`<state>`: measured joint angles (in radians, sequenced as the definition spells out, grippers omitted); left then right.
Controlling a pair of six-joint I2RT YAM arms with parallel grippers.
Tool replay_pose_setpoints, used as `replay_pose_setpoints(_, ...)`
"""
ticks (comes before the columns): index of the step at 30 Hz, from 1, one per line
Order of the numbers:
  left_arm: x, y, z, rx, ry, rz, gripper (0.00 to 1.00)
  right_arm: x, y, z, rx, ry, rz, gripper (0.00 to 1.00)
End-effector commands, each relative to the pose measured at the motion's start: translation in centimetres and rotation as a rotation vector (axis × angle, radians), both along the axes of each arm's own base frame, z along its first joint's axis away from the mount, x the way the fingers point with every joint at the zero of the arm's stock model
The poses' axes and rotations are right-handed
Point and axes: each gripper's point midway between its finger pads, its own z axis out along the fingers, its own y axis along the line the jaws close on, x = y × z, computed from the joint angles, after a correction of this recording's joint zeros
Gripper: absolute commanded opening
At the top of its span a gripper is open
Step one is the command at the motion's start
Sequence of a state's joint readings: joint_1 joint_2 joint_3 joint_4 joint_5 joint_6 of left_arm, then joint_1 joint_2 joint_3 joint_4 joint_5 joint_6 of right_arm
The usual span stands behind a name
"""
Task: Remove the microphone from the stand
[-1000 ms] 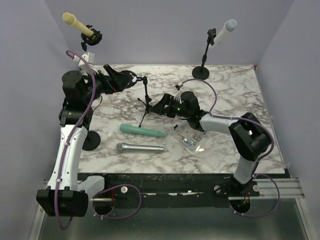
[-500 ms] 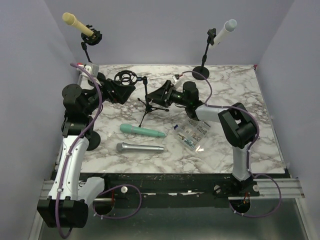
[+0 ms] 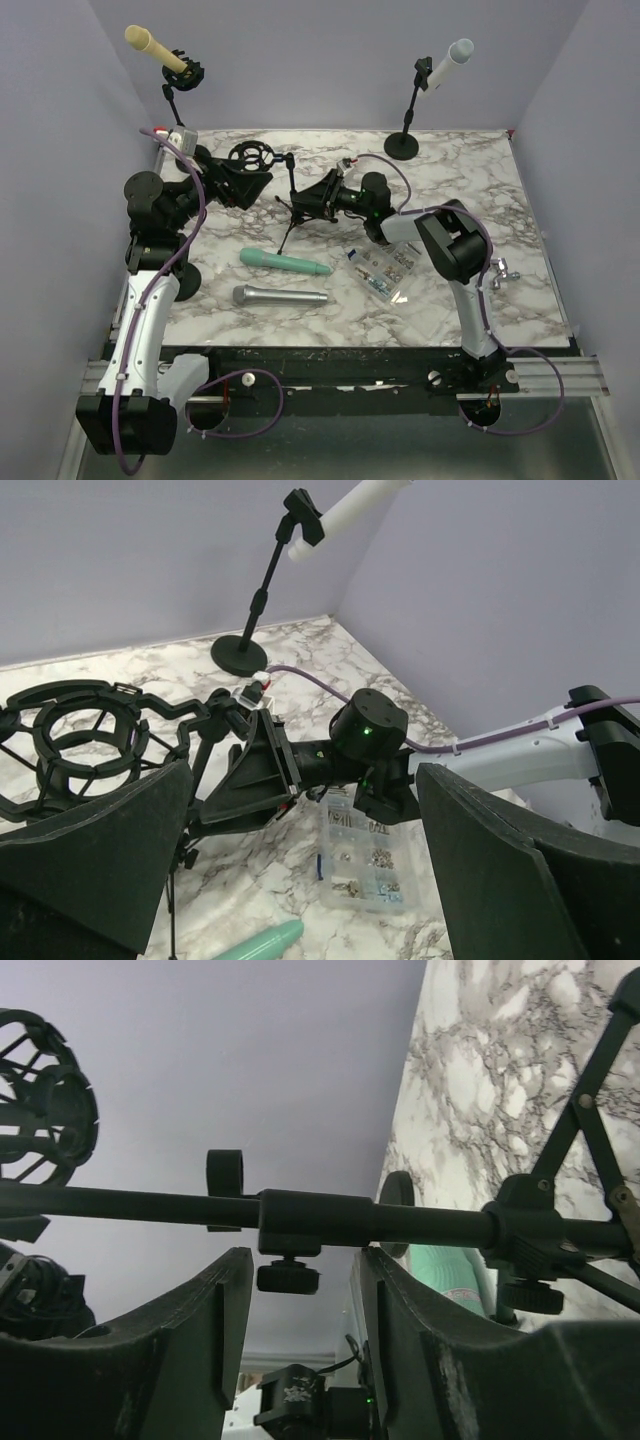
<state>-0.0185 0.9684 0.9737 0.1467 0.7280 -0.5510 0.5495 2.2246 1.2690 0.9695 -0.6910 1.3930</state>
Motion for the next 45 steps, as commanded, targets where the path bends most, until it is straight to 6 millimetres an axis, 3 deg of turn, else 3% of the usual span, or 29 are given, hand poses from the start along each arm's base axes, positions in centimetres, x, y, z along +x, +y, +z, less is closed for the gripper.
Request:
replay_pose_setpoints(1, -0.2, -0.1, 0.2, -0.022, -0.021, -0.042, 0.96, -0.3, 0.0, 1.4, 0.075, -0.041, 0.045, 0.51)
replay_pose_setpoints(11, 0.4, 0.7, 0.0, -0.052, -0.002, -0.038, 0.95, -0.3, -0.2, 1.1, 0.113, -0.037, 0.063, 0.32)
replay_pose_setpoints(13, 0.4, 0.7, 0.1, -0.056, -0.002, -0.039, 0.95, -0.4, -0.3, 1.1, 0.120, -0.040, 0.066, 0.25)
replay_pose_setpoints(17, 0.4, 0.9, 0.2, -0.064, -0.001, -0.039, 0.95, -0.4, -0.3, 0.5, 0.104, -0.036, 0.067, 0.02)
replay_pose_setpoints(20, 0.5, 0.9, 0.1, -0.067, 0.002, -0.040, 0.94, 0.1, -0.4, -1.0, 0.038, -0.029, 0.042, 0.01)
replay_pose_setpoints(26, 0.5, 1.0, 0.1, -0.069, 0.001, -0.036, 0.94, 1.9, -1.8, -5.1, -0.306, -0.083, -0.081, 0.00)
replay_pose_setpoints(31, 0.4, 1.1, 0.2, -0.078, 0.001, -0.036, 0.94, 3.5, -4.1, -6.5, -0.643, -0.214, -0.189, 0.01)
replay_pose_setpoints(45, 1.0, 1.6, -0.2, -0.094, 0.020, -0.018, 0.94, 3.9, -4.5, -3.7, -1.408, -0.774, -0.364, 0.01)
